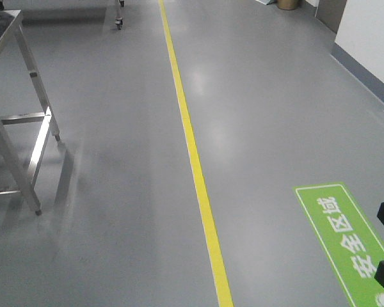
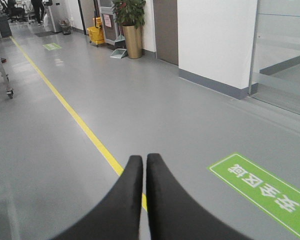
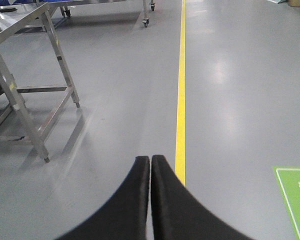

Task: Move and align brake pads A on conveyor
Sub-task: 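Drive along the yellow floor line past the blue bin racks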

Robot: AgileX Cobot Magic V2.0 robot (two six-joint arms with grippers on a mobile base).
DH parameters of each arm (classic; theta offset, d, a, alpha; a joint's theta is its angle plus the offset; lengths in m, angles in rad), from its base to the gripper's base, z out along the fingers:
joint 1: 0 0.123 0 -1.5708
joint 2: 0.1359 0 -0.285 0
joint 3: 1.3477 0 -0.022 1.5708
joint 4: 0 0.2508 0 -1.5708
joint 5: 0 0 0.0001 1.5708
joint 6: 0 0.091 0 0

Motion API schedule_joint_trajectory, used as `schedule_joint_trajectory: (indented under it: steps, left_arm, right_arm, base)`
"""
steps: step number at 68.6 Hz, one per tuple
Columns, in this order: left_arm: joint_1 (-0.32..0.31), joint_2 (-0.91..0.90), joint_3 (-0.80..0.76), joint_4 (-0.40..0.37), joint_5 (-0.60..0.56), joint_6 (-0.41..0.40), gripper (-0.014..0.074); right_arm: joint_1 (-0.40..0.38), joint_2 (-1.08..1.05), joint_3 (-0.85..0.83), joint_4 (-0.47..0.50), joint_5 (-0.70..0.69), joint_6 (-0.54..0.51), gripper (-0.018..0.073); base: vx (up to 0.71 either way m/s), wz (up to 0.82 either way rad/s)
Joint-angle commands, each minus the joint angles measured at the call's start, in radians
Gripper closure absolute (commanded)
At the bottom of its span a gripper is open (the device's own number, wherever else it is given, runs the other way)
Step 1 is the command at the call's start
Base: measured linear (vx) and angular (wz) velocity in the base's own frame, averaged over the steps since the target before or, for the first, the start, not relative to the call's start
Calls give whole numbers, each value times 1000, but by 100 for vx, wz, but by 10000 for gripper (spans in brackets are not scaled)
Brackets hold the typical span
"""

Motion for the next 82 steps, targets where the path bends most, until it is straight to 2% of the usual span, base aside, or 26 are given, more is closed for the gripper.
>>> schedule_joint_trajectory:
  steps: [1, 82]
  left_arm:
    - [-2, 15, -22, 0, -74, -7, 603]
    - [-2, 15, -22, 0, -74, -7, 603]
  right_arm:
    - [-2, 2, -28, -2, -69, -11, 569]
    - [-2, 2, -28, -2, -69, -11, 569]
  base:
    - [56, 5]
    - [55, 4]
